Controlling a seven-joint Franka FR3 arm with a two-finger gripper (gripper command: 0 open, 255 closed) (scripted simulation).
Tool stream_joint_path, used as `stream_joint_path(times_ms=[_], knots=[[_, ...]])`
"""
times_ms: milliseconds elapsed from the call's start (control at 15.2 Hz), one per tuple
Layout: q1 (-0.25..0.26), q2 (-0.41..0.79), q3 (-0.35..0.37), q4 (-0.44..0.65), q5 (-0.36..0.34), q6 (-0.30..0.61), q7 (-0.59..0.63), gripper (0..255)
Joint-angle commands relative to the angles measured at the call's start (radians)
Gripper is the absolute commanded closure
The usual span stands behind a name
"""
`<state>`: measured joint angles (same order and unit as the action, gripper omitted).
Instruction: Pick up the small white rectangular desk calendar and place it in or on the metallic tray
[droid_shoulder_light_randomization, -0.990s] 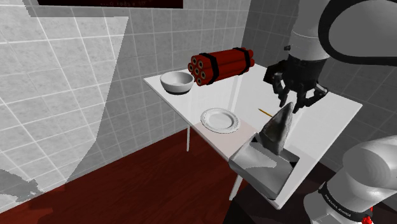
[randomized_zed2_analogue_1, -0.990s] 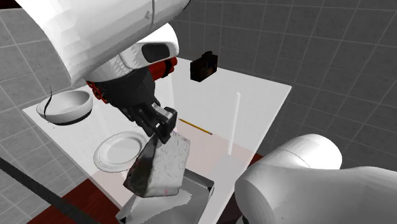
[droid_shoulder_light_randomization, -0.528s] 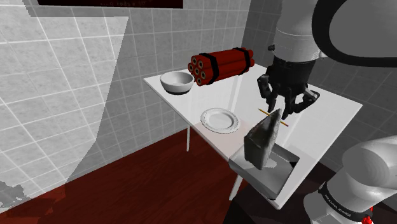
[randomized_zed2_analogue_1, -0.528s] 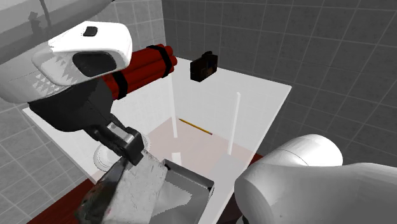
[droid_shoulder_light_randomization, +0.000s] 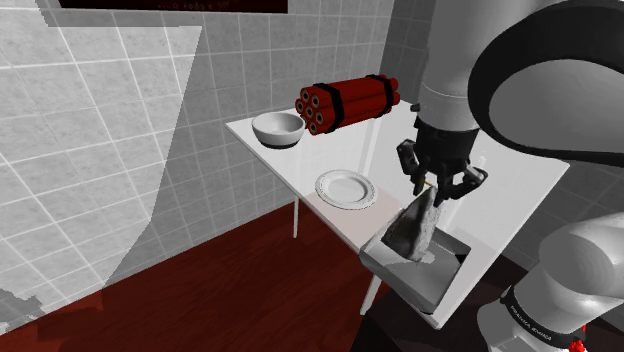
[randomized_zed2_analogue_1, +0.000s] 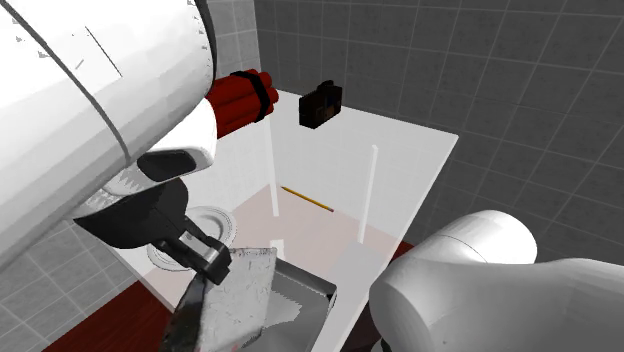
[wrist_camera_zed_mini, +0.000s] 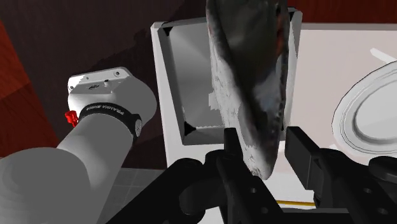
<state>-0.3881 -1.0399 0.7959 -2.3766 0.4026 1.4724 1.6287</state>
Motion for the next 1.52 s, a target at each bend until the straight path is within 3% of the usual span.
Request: stream_joint_path(times_ms=[0,858,1320,1386,1452], knots=[[0.005,-0.007,0.011,-0.029,0.011,0.024,-0.001,255],[0.033,-0.021,0.111,-0.176,0.098,0.163,0.012,255],[0.034,-0.020,0.110,-0.176,0.096,0.164,0.014,255],[0.036,-0.022,0.106,-0.176,0.094,0.160,0.013,0],[0.036,-0.022,0.107,-0.177,0.095,0.162,0.013,0]])
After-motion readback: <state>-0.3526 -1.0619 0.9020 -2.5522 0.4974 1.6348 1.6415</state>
